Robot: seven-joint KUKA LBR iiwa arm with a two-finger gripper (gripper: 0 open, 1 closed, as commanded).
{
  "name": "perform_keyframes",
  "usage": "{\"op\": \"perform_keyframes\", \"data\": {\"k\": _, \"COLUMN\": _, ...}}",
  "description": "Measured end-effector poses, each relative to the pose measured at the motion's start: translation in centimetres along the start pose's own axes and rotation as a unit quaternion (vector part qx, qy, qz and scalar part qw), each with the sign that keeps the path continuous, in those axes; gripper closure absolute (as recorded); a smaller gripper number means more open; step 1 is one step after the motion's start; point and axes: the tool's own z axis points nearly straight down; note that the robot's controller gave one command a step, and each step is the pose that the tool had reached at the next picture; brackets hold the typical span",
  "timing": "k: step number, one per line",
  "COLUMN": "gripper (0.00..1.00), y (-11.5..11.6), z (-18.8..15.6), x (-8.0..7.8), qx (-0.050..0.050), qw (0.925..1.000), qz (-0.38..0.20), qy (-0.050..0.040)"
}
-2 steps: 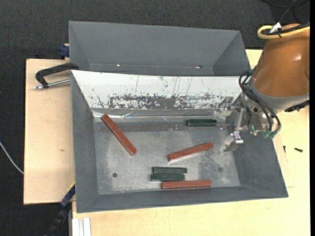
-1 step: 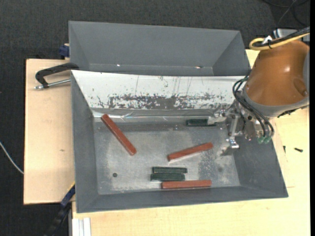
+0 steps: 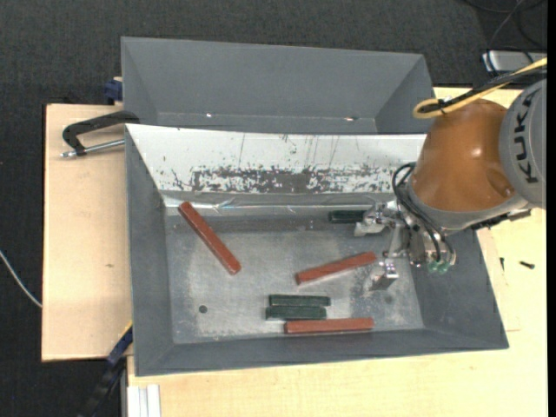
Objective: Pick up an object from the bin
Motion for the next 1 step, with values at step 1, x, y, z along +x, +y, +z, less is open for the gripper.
{"op": "perform_keyframes", "data": {"k": 1, "gripper": 1.00, "y": 1.13, "z": 6.67, "x": 1.03, "qx": 0.000, "qw": 0.9961, "qz": -0.088, "qy": 0.0025}}
